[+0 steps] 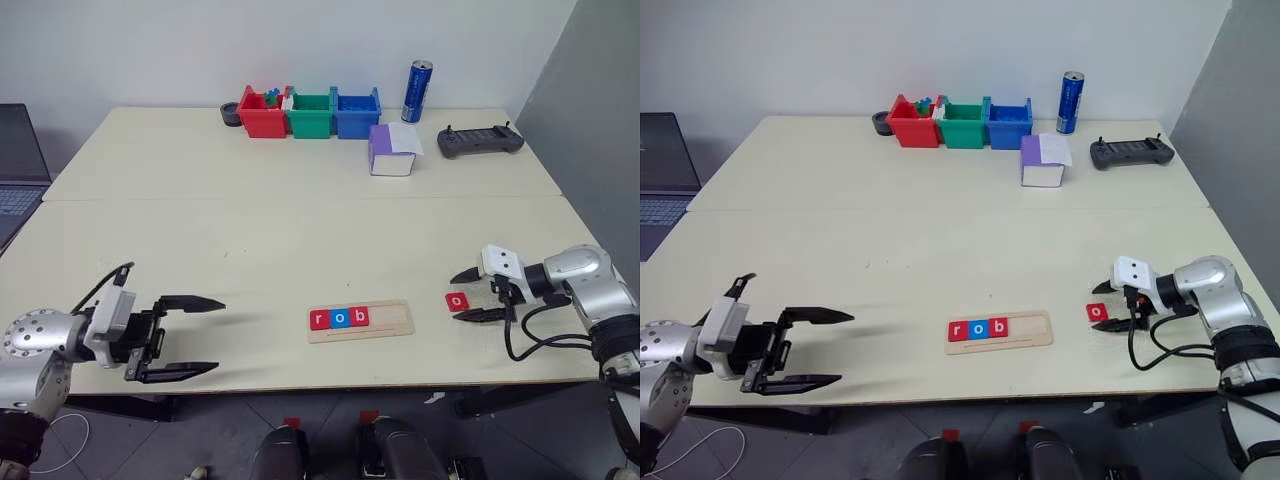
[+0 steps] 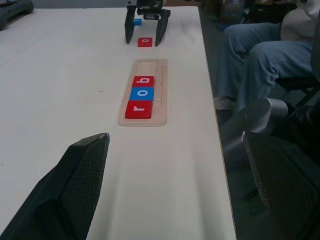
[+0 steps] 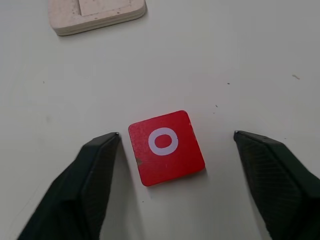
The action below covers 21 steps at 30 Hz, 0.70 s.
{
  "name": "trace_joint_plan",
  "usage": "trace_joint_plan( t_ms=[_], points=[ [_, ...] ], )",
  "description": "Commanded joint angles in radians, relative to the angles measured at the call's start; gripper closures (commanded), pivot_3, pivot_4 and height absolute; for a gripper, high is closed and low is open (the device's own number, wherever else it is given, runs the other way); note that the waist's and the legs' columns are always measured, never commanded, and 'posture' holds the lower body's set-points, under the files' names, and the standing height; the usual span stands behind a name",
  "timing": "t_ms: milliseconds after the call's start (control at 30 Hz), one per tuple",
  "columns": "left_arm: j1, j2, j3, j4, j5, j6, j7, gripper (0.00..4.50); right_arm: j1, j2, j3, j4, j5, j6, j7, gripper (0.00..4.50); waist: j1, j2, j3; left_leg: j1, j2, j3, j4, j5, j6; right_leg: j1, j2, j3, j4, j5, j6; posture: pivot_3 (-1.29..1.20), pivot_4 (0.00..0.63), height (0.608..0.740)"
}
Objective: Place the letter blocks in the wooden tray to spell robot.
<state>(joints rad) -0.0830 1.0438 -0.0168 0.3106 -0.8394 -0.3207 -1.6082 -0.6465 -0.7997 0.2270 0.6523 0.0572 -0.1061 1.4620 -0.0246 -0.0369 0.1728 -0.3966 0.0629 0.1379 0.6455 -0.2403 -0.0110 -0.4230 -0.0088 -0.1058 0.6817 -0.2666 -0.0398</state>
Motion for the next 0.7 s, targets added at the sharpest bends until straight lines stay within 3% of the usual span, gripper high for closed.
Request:
trace_joint_plan(
  t_ms=[33, 133, 467, 700],
  points=[
    [-0.010, 0.000, 0.051, 0.011, -0.001, -0.012, -0.006, 0.00, -0.003, -0.004, 0.008, 0.026, -0.021, -0.012, 0.033, 1.96, 0.000, 0.000, 0.000, 0.000, 0.000, 0.000, 0.000, 0.000, 0.000, 0.000, 0.000, 0.000, 0.000, 0.000, 0.000, 0.00, 0.150, 0.740],
    [-0.012, 0.008, 0.054, 0.017, 0.010, -0.014, -0.006, 0.00, -0.009, -0.012, -0.005, -0.083, 0.028, 0.059, 0.073, 3.01, 0.000, 0.000, 0.000, 0.000, 0.000, 0.000, 0.000, 0.000, 0.000, 0.000, 0.000, 0.000, 0.000, 0.000, 0.000, 0.00, 0.150, 0.740],
    [-0.025, -0.005, 0.050, 0.019, 0.031, -0.025, -0.006, 0.00, 0.000, 0.049, 0.052, -0.687, 0.088, 0.443, 0.007, 3.05, -0.001, 0.001, 0.001, -0.001, 0.001, -0.001, 0.000, 0.000, 0.000, -0.001, 0.000, -0.001, 0.001, 0.000, 0.000, 0.00, 0.150, 0.740],
    [-0.024, -0.023, 0.054, 0.008, 0.045, -0.023, -0.006, 0.00, -0.015, 0.093, 0.164, -0.724, -0.010, 0.478, -0.077, 3.05, 0.002, 0.000, 0.000, -0.002, 0.000, 0.000, 0.000, 0.000, 0.000, -0.001, -0.001, -0.001, 0.000, 0.000, 0.000, 0.00, 0.150, 0.740]
  ],
)
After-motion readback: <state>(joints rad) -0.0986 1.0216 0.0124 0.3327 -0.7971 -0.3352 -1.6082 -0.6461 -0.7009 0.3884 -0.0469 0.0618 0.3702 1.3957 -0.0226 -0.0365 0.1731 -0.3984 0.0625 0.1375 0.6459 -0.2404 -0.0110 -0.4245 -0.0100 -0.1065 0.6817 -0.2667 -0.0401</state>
